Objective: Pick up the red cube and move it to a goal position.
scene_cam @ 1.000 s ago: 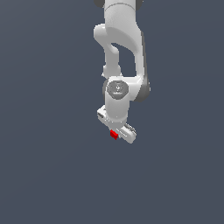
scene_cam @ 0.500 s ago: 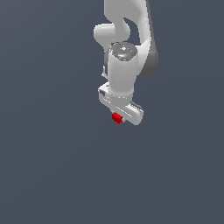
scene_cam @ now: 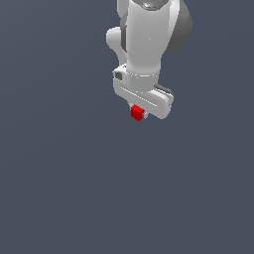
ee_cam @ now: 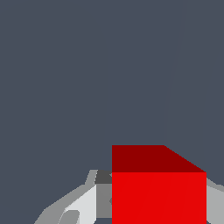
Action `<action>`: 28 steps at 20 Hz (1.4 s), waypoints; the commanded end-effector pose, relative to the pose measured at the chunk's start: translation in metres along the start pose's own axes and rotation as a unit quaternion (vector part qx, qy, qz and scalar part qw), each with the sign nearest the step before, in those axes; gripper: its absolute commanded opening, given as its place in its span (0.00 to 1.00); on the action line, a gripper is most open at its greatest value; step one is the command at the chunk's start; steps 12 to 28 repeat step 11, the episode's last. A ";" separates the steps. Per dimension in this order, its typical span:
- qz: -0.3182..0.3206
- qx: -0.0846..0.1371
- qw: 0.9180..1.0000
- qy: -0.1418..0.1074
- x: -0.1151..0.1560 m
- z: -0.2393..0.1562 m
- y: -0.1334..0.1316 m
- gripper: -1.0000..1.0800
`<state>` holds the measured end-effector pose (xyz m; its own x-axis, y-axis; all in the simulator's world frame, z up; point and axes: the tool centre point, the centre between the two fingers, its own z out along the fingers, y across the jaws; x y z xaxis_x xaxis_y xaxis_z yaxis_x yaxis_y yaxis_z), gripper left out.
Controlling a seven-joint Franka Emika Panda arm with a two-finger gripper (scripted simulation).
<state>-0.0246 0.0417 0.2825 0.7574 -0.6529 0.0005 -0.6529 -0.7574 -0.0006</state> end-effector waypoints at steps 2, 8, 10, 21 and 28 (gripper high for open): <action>0.000 -0.001 1.000 0.000 -0.006 -0.022 0.001 0.00; 0.000 -0.001 1.000 0.000 -0.010 -0.039 0.002 0.00; 0.000 0.000 1.000 0.000 -0.010 -0.040 0.001 0.00; 0.000 0.000 1.000 0.000 -0.010 -0.040 0.001 0.00; 0.000 0.000 1.000 0.000 -0.010 -0.040 0.001 0.00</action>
